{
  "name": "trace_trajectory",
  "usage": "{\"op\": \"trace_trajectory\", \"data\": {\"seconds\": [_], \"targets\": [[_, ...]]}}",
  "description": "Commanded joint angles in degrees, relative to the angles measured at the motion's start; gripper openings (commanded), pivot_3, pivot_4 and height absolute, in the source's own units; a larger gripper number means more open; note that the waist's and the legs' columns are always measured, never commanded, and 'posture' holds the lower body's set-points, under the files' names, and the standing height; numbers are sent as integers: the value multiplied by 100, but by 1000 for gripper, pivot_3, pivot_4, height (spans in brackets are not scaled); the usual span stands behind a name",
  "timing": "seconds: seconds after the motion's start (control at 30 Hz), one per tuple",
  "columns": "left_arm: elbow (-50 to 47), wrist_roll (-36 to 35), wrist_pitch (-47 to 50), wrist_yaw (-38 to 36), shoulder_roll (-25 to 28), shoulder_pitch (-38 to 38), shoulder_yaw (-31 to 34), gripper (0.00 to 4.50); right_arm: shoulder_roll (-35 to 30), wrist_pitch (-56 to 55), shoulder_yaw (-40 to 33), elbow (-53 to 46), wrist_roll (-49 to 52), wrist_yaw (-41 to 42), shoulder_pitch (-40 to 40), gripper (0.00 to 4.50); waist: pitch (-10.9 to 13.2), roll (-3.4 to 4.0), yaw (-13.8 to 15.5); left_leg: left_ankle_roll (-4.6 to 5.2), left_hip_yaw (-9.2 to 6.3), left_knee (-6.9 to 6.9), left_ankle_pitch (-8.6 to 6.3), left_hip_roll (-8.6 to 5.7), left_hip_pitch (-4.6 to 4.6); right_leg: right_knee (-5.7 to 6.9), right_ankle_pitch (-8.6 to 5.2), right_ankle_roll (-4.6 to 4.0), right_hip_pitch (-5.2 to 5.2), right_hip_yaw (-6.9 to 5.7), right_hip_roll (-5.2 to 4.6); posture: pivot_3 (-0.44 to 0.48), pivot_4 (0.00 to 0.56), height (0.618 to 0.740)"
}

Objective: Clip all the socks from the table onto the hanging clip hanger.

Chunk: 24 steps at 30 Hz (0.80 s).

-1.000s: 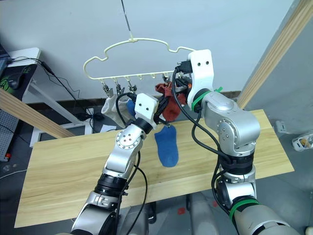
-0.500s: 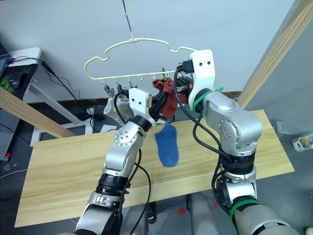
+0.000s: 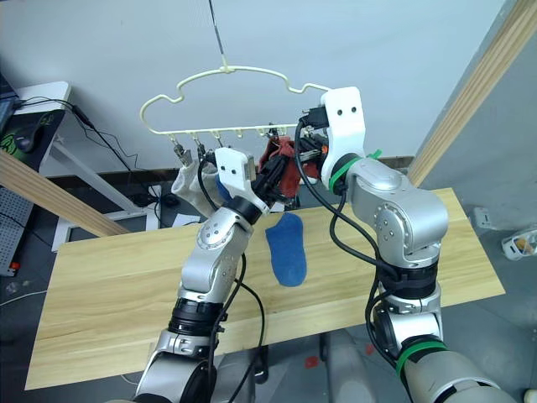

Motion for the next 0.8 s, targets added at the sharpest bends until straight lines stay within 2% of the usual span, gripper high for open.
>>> {"op": "trace_trajectory", "data": {"seconds": [0.03,0.8], "targets": [[-390,-180,-11,-104,-68,-2,-46,0,-94,-192,108,-254,-75,25,4,172,0,0,0,0,0,0,0,0,0,0,0,0,0,0,0,-212,310,740],[-672,-388,28,-202,-232,145,-180,0,-126,-367,207,-151,-329,-91,130,172,-2,-2,3,0,-1,3,0,0,0,1,1,0,1,0,0,-211,308,740]]}}
